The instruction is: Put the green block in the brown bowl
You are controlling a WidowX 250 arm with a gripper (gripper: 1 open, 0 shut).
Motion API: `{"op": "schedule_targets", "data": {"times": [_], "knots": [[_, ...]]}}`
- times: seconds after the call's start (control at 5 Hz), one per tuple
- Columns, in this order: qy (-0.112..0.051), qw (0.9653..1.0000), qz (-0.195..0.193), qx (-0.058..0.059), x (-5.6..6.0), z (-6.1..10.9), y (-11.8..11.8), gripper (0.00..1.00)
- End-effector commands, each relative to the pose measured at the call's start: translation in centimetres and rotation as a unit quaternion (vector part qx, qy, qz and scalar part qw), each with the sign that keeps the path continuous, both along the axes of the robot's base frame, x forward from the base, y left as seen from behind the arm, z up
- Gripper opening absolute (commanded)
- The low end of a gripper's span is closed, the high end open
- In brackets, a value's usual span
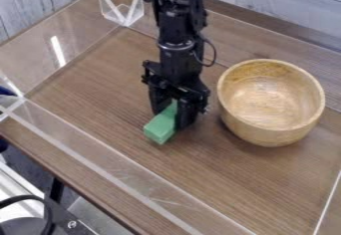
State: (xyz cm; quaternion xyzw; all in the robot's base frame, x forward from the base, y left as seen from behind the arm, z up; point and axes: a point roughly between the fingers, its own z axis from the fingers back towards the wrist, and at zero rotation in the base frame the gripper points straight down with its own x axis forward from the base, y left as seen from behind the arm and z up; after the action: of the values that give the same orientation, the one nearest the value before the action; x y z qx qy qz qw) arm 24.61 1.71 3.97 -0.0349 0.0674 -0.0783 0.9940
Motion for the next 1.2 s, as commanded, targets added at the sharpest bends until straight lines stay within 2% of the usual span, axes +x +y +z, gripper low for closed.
{"op": "schedule_targets", "data": {"times": [0.0, 1.0], "knots": [[-0.034, 0.9994, -0.003, 0.003, 0.94, 1.57, -0.17, 0.0], [-0.035, 0.9993, -0.009, 0.0, 0.4, 1.3, -0.56, 0.0]]}}
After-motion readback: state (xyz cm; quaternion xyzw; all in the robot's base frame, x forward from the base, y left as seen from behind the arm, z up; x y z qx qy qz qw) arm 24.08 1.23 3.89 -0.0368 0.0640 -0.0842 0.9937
